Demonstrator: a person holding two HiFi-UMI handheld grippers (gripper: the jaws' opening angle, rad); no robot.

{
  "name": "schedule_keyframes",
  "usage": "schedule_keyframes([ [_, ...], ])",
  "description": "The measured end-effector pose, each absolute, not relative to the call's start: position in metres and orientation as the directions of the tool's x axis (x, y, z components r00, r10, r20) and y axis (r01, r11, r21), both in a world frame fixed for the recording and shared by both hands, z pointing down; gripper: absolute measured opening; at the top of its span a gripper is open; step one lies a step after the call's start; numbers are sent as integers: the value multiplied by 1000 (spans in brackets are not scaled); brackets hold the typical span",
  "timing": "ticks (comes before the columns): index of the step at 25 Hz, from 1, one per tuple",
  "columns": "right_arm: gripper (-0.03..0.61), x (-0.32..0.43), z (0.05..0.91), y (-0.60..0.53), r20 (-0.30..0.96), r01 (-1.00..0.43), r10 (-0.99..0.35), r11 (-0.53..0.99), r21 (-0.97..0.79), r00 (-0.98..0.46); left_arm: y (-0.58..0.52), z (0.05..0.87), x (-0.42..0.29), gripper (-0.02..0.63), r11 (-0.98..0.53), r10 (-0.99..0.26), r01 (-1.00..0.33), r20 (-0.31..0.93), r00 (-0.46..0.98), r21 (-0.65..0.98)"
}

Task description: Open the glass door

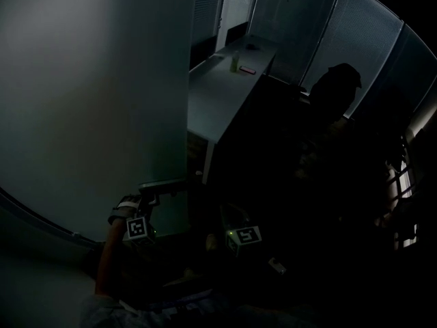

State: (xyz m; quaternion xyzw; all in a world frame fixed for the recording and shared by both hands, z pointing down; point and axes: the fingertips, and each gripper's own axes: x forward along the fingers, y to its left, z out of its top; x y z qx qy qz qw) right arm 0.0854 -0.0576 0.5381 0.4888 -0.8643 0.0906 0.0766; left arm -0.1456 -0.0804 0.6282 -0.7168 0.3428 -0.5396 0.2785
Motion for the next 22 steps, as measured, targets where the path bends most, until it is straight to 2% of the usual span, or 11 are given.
schedule_keyframes([
  [22, 3, 108, 546, -8, 231, -881, -851, 466, -80, -471, -20, 631, -131, 0, -625, -777, -148, 594, 206, -766],
])
